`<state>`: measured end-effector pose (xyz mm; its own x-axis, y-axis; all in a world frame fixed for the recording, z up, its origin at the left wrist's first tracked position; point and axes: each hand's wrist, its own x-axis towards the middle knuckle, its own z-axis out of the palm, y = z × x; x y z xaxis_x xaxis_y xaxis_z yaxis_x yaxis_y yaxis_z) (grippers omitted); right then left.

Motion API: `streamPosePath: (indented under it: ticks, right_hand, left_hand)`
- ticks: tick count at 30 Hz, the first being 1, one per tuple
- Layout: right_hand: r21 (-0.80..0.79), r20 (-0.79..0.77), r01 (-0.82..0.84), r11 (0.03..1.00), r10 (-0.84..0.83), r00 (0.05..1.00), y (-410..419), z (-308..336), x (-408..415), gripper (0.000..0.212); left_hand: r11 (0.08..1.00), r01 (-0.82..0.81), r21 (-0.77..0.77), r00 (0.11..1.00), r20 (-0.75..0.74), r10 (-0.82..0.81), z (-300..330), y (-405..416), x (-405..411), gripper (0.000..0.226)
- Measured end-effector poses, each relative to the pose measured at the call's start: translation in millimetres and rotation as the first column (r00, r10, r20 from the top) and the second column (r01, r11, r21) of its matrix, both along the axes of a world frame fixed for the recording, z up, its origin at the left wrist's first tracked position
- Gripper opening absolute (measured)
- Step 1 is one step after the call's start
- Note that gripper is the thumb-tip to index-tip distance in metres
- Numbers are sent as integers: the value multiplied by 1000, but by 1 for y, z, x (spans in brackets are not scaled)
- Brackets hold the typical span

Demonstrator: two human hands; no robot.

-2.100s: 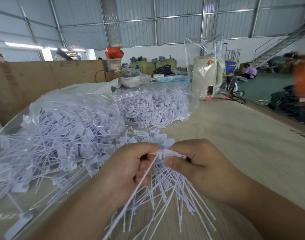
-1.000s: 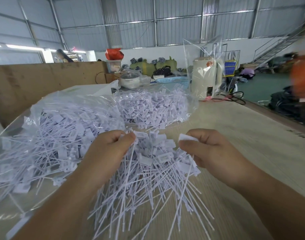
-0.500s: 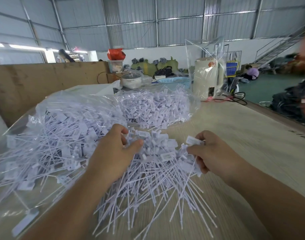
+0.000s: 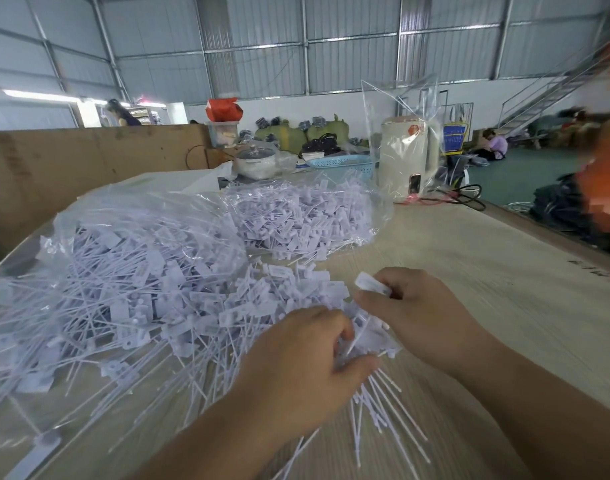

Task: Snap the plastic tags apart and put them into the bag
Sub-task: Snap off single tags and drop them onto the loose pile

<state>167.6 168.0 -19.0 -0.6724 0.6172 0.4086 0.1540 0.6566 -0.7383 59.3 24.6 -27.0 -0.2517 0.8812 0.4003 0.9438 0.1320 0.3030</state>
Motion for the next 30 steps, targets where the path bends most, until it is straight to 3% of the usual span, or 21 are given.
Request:
streamPosePath:
  ticks: [3, 5, 7, 8, 10, 12, 16, 22, 28, 30]
  right_hand:
    - [-62, -95, -156, 986, 149, 984, -11, 5, -3, 23]
    - [-180, -69, -128, 975, 118, 991, -5, 6, -2, 12]
    - [-203, 96, -25, 979, 45, 994, 9, 2, 2, 27]
    - [-124, 235, 5, 992, 25, 972, 14, 0, 5, 34]
    - [-16, 463, -60, 998, 61, 884, 17, -7, 6, 48]
    - [0, 512, -103, 995, 88, 854, 15, -13, 3, 54]
    - [98, 391, -59, 993, 16, 920, 14, -18, -2, 14]
    - [66, 129, 35, 997, -43, 991, 11, -6, 2, 14]
    - [117, -105, 48, 992, -35, 994, -2, 9, 5, 13]
    - [126, -152, 41, 991, -22, 988, -4, 9, 5, 14]
  left_hand:
    - [1000, -29, 2, 1000, 1, 29, -2, 3, -2, 33]
    - [997, -81, 15, 991, 110, 79, -1, 2, -8, 32]
    - [991, -133, 29, 970, 211, 124, 2, -1, -14, 31]
    - [988, -152, 31, 962, 235, 141, 2, -3, -16, 31]
    - [984, -177, 23, 959, 229, 167, 2, -4, -17, 28]
    - [983, -184, -5, 964, 196, 181, 1, -4, -16, 23]
    - [981, -191, -40, 972, 130, 194, 1, -3, -14, 21]
    - [983, -185, -22, 977, 106, 186, 3, -2, -12, 23]
    - [988, -154, 32, 972, 185, 146, 6, -2, -7, 50]
    - [988, -154, 19, 974, 172, 149, 7, -2, -6, 41]
